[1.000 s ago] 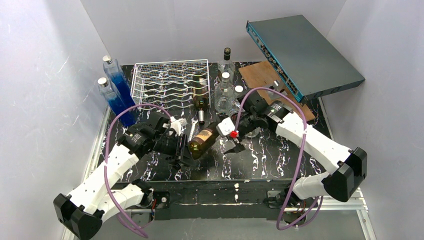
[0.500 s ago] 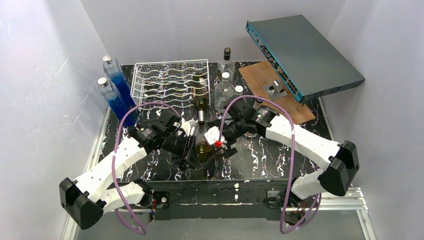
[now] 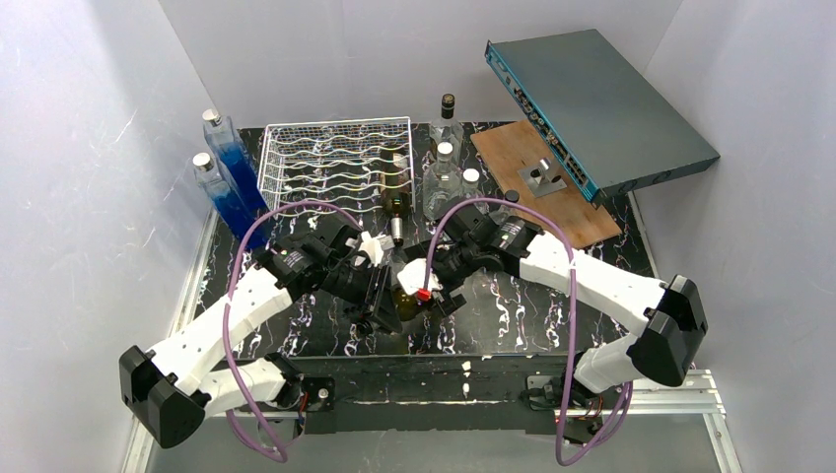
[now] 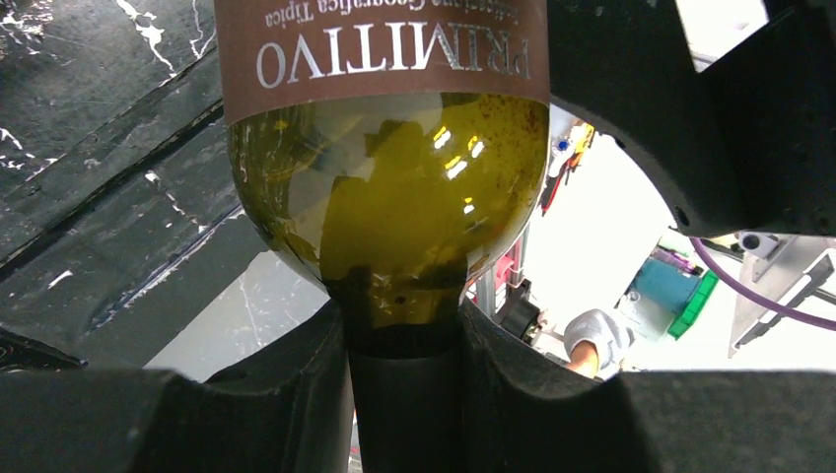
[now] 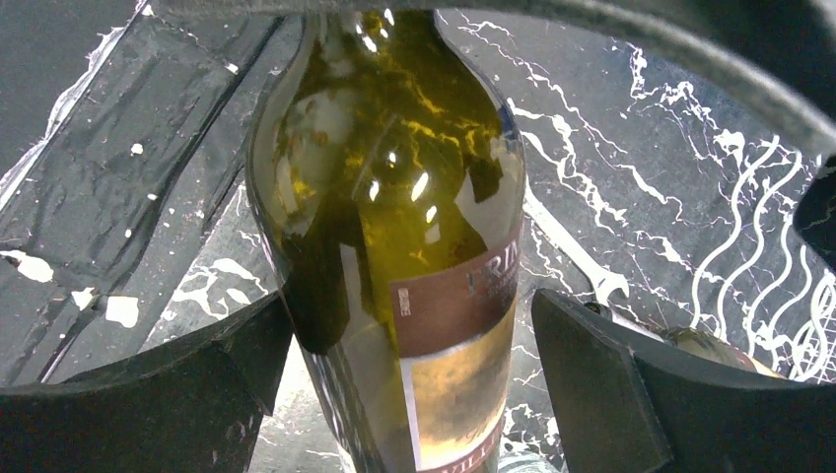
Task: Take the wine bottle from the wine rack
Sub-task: Place the wine bottle at the center of the board.
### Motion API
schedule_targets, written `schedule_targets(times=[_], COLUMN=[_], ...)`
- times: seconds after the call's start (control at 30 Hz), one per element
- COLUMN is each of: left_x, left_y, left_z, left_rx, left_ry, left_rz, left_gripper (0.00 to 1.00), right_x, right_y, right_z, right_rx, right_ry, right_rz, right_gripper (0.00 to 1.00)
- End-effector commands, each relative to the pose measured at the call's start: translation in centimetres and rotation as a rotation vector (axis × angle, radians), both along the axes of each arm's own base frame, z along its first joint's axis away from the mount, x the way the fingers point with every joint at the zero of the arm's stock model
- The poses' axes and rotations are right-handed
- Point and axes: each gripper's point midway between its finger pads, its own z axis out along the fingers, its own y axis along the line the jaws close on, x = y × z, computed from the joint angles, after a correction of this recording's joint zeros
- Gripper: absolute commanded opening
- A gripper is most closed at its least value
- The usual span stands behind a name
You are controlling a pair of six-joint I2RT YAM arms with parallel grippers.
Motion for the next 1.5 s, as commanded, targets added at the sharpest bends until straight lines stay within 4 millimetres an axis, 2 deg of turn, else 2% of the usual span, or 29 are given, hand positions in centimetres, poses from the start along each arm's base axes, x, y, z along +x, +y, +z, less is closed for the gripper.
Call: schedule_targets(times=[0.0, 0.17, 0.33, 0.43, 0.5, 0.57, 0.67, 0.73, 0.83, 0.87, 0.93, 1.03, 1.17, 1.23, 1.37, 1.47], left_x=[-0.2, -0.1, 0.0, -0.1, -0.1, -0.2, -0.1, 0.0, 0.2, 0.2, 0.2, 0.3, 0.3, 0.4, 1.0, 1.8], left_y=[-2.0, -2.4, -2.7, -2.7, -2.7, -2.7, -2.6, -2.6, -2.5, -2.4, -2.4, -2.1, -1.9, -1.8, -1.4, -1.2], left_z=[4.4, 4.6, 4.9, 4.9, 4.8, 4.7, 4.6, 4.4, 4.4, 4.3, 4.2, 3.9, 3.6, 3.6, 4.0, 5.0], left_rx=[-0.196, -0.213, -0.231, -0.234, -0.234, -0.23, -0.227, -0.221, -0.213, -0.211, -0.204, -0.193, -0.183, -0.181, -0.173, -0.194], left_ry=[-0.053, -0.043, -0.034, -0.027, -0.027, -0.022, -0.027, -0.031, -0.044, -0.047, -0.052, -0.065, -0.081, -0.093, -0.162, -0.253], left_rz=[-0.088, -0.101, -0.107, -0.107, -0.107, -0.104, -0.097, -0.09, -0.076, -0.073, -0.063, -0.05, -0.041, -0.036, -0.004, 0.034], left_gripper=[0.0, 0.0, 0.0, 0.0, 0.0, 0.0, 0.0, 0.01, 0.22, 0.37, 0.57, 0.77, 0.88, 0.98, 0.98, 0.98], right_x=[-0.1, -1.3, -1.4, -1.5, -1.7, -2.0, -2.1, -2.2, -2.4, -2.6, -2.8, -2.9, -2.9, -2.8, -2.9, -3.0], right_y=[0.4, 0.1, 0.1, 0.1, 0.2, 0.1, 0.2, 0.2, 0.1, 0.1, -0.1, -0.3, -0.6, -0.8, -1.6, -2.2], right_z=[-0.2, -1.0, -1.6, -1.6, -1.5, -1.5, -1.4, -1.4, -1.3, -1.2, -1.2, -1.2, -1.2, -1.0, -0.9, -1.1], right_rx=[0.007, -0.007, -0.012, -0.006, 0.0, 0.004, 0.007, 0.01, 0.016, 0.019, 0.025, 0.034, 0.046, 0.057, 0.083, 0.092], right_ry=[-0.055, -0.064, -0.073, -0.066, -0.059, -0.049, -0.038, -0.034, -0.015, -0.005, 0.014, 0.032, 0.05, 0.066, 0.108, 0.124], right_rz=[0.031, 0.087, 0.093, 0.089, 0.093, 0.101, 0.104, 0.1, 0.097, 0.098, 0.096, 0.09, 0.079, 0.068, 0.052, 0.046], right_gripper=[0.98, 0.98, 0.98, 0.94, 0.85, 0.72, 0.31, 0.16, 0.05, 0.02, 0.01, 0.01, 0.01, 0.01, 0.01, 0.01])
